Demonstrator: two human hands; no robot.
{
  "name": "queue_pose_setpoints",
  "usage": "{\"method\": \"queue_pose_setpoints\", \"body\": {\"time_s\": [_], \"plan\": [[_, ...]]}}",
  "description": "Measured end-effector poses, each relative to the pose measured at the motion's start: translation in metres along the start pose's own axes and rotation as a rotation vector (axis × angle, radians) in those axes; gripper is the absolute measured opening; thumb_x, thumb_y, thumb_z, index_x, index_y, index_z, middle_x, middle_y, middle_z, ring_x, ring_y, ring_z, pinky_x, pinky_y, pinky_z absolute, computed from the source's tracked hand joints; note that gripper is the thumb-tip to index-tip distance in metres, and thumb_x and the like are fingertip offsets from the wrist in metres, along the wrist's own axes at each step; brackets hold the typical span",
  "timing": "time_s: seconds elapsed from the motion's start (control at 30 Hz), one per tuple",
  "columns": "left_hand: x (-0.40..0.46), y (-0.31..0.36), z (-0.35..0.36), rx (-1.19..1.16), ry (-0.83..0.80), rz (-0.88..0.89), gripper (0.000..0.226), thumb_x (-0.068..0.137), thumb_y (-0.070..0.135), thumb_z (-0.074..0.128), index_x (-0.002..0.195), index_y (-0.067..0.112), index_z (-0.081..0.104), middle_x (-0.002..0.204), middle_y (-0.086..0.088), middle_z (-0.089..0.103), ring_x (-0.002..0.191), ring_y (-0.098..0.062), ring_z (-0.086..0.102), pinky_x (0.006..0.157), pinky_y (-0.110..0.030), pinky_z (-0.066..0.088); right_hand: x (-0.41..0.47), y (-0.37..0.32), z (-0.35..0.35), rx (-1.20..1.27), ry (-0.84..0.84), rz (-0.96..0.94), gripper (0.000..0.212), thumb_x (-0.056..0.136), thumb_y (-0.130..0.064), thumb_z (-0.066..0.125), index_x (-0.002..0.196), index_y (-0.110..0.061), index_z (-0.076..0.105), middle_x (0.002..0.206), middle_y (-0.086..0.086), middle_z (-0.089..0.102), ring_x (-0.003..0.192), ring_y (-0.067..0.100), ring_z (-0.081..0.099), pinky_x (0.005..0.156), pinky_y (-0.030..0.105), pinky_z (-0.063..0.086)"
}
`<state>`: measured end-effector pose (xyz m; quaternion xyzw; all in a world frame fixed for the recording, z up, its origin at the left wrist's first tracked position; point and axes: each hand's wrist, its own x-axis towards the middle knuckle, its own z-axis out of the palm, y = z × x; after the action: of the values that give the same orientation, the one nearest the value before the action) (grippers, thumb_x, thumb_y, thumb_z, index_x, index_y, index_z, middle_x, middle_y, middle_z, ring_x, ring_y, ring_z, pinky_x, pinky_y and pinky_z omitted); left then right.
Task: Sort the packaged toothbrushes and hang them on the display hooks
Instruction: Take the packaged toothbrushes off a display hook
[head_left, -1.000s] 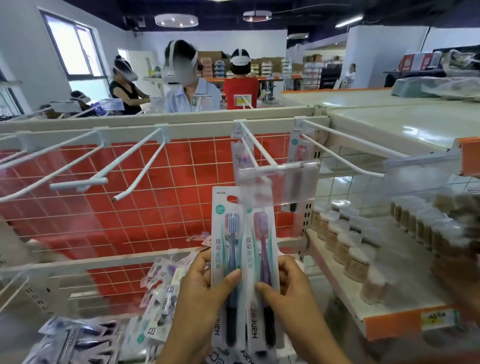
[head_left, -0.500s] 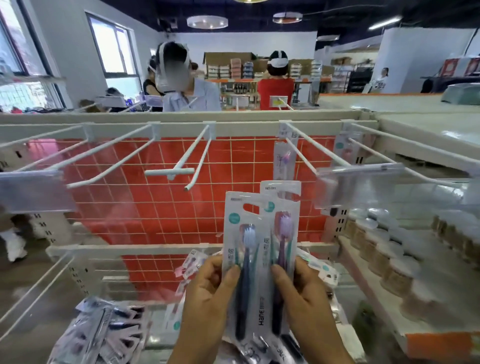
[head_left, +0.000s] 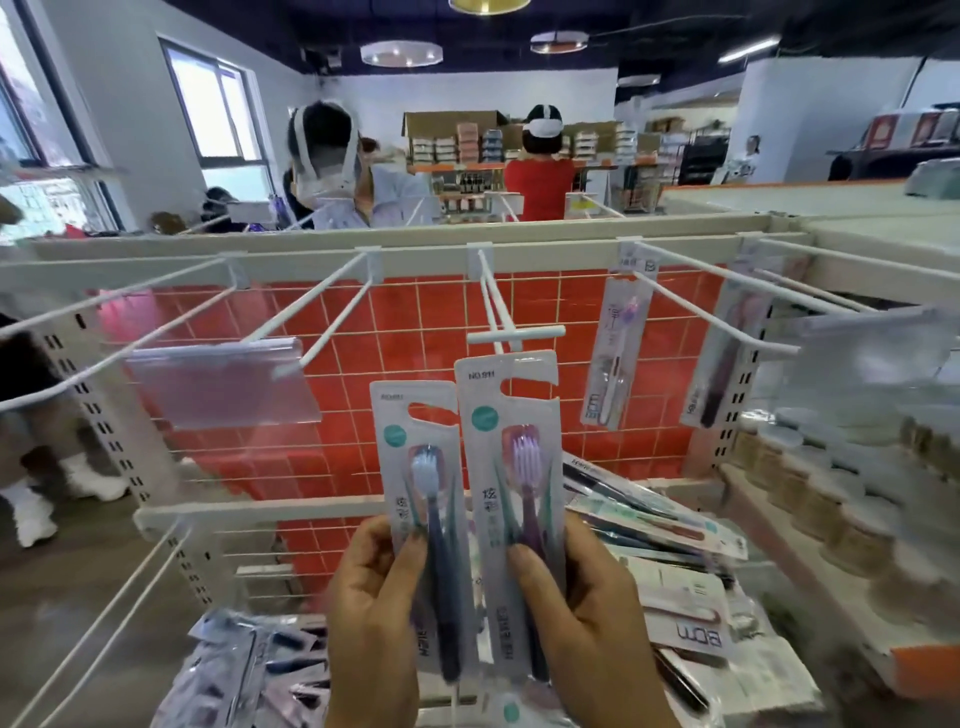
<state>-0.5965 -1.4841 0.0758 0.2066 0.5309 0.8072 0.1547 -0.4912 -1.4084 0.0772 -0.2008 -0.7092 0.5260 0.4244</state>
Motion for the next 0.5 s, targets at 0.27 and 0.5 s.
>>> {"method": "queue_pose_setpoints", "body": {"time_s": [0.27,0.5], "plan": [[0.007,0.005,-0.006,-0.032,0.014,-0.006,0.012,0.070,0.028,0.060,0.070,0.026,0.071,0.070,-0.002,0.068,0.070,-0.022,0.061,0.071,-0.040,0.045,0.005,0.004,0.011,-0.011,0.038,0.027,0.050,0.066,-0.081,0.051,0.093,-0.040,0.061,0.079,0.012,0.063,0.075,0.036,0.059,0.068,0.057,0.051],[0.016,0.004,-0.005,-0.076,-0.005,-0.038,0.006,0.064,0.026,0.077,0.066,0.026,0.071,0.066,0.000,0.067,0.065,-0.014,0.062,0.068,-0.033,0.045,0.013,0.003,0.011,-0.041,0.067,0.050,0.013,0.084,-0.047,0.055,0.088,-0.036,0.062,0.076,0.004,0.063,0.067,0.020,0.060,0.059,0.030,0.055]]}}
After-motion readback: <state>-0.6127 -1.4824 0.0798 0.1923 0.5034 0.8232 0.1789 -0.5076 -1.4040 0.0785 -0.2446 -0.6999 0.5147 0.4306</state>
